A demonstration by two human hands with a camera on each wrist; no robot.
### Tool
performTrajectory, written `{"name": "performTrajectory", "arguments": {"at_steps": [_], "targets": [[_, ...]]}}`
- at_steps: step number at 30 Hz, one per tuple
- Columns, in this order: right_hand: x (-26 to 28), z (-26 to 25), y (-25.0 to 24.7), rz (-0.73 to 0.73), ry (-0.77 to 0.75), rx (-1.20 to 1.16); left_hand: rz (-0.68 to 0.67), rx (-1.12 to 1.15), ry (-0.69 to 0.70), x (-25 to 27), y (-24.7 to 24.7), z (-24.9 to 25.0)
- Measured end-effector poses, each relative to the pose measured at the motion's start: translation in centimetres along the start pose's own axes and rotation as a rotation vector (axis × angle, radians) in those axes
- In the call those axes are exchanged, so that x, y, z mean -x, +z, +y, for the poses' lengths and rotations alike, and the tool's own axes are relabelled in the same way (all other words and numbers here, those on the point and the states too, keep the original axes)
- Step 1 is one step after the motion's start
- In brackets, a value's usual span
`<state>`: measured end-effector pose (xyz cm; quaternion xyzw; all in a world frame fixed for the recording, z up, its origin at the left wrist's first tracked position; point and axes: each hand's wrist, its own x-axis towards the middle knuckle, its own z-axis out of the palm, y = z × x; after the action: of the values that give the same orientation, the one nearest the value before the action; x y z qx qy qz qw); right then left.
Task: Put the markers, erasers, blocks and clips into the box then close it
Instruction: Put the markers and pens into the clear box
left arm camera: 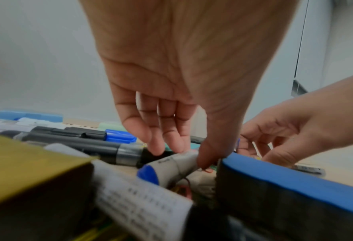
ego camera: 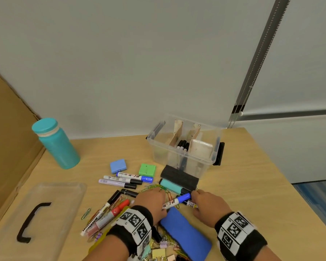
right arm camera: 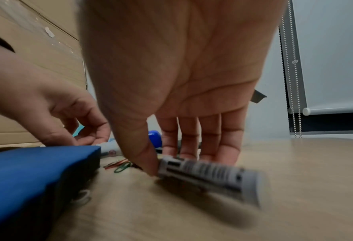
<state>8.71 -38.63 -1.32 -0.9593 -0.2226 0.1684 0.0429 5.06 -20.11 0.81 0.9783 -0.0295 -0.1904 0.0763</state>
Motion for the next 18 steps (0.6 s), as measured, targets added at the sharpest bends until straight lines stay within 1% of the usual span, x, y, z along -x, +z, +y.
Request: {"name": "performTrajectory", "arguments": {"at_steps": [2,4,7,9,11,14,16,18], "targets": [[0.1,0.2,-0.3,-0.003,0.018,-0.015,0.013,0.047,0.007,0.0,-0.1,-0.1],[0.4,0.6,-1.2,-0.009,0.021,-0.027,0.054,0.14,0.024,0.3,-0.3,-0.5],[1.4,1.0,-3.6,-0.005,0.011,-0.063,0.108,0.274,0.003,1.1,-0.9,-1.8],[2.2,1.1,-5.9,0.01,-0.023,-0.156,0.125,0.345,-0.035,1.5,-1.3,-2.9],[2.8,0.8,-8.3,0.067,-0.077,-0.3,0.159,0.389,-0.063,1.6,-1.5,-4.1],[2.5,0.2,-11.5,0.249,-0.112,-0.472,0.217,0.429,-0.097,1.7,-1.5,-5.4],[1.3,-0.1,-12.9,0.433,-0.101,-0.509,0.235,0.443,-0.101,1.8,-1.4,-5.8],[-0.4,-0.4,-13.7,0.638,-0.096,-0.487,0.244,0.466,-0.099,1.9,-1.3,-6.0]]}}
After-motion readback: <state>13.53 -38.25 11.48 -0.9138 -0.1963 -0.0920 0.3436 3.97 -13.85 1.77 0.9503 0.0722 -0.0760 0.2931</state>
